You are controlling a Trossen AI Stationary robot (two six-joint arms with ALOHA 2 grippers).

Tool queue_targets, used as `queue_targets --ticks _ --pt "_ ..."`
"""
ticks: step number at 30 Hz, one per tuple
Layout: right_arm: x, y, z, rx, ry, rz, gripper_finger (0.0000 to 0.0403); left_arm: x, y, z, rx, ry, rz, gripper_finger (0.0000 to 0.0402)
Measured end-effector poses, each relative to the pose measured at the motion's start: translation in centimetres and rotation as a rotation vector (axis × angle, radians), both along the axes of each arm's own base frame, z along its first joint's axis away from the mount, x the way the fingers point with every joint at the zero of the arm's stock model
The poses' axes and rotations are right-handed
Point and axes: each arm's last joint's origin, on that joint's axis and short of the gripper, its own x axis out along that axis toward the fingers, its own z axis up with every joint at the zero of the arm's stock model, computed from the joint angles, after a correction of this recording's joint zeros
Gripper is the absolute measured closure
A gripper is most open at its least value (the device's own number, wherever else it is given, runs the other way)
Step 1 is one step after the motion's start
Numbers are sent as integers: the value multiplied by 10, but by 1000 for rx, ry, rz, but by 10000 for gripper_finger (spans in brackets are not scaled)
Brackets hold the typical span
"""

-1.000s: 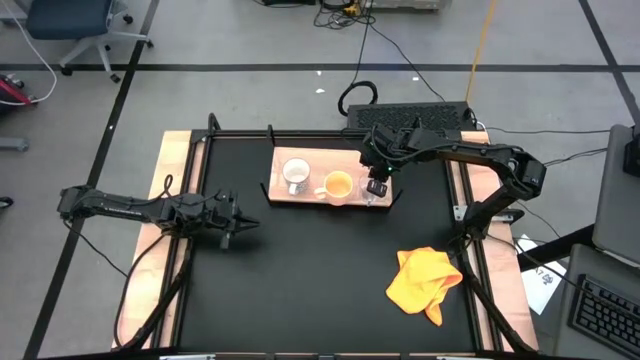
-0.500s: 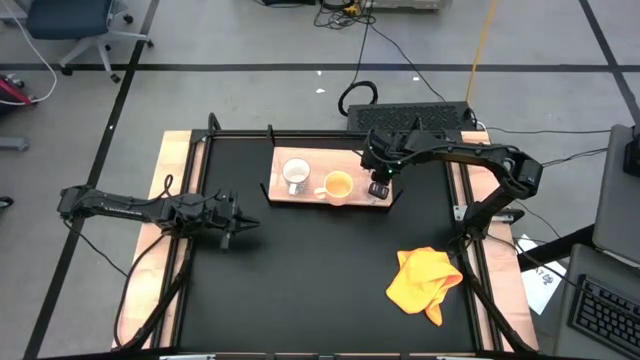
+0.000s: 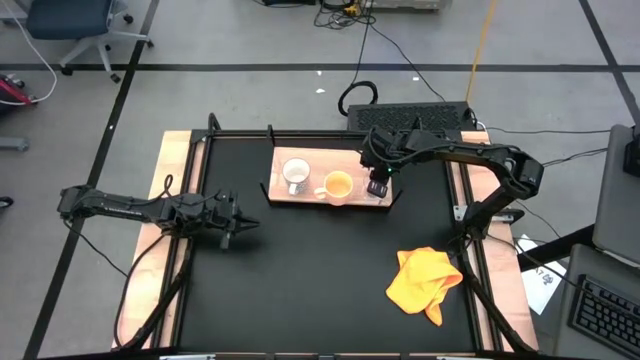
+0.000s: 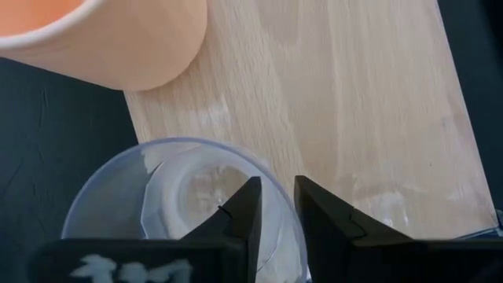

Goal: Stack small to large cups/mugs on shelf
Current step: Put the transparent mug on the shelf

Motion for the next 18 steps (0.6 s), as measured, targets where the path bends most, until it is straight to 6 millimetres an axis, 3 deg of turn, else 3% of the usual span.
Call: queue_targets --ticks 18 --pt "0 0 1 3 -8 -13 338 0 0 0 0 0 0 369"
